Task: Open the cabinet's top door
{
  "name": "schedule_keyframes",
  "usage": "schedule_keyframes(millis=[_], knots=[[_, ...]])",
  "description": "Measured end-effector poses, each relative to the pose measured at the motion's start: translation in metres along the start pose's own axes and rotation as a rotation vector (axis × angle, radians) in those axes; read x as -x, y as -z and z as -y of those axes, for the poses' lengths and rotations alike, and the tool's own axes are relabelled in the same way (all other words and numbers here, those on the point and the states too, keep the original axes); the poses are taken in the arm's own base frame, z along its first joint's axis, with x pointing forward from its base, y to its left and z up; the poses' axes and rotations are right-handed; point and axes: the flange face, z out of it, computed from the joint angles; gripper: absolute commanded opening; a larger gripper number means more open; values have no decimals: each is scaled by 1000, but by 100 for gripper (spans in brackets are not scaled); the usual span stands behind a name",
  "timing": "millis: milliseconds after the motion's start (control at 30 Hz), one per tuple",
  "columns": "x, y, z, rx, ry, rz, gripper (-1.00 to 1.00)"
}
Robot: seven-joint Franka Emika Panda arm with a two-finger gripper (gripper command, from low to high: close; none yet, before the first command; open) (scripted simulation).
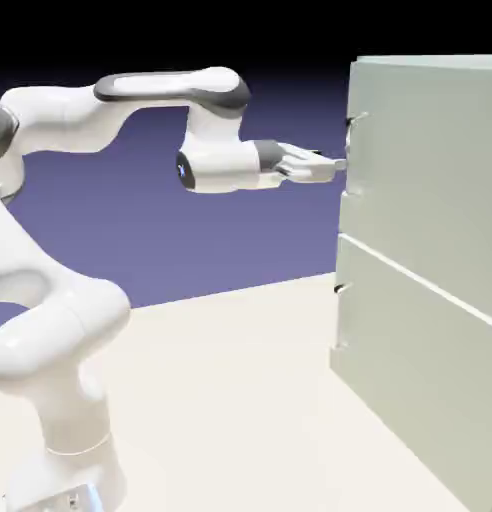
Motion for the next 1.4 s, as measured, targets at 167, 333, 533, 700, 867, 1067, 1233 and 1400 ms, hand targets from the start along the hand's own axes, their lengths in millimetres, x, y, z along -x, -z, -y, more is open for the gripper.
schedule_keyframes(millis=[167,333,533,700,867,1067,1233,1400], knots=[[0,-40,0,1,-2,0,-100],[4,-26,4,24,-1,-23,-100],[11,-2,11,63,-1,-62,-100],[17,16,17,94,-1,-93,-100],[28,46,28,146,-1,-145,-100],[47,87,47,221,0,-220,-100],[64,116,64,279,0,-278,-100],[79,139,79,328,0,-326,-100]])
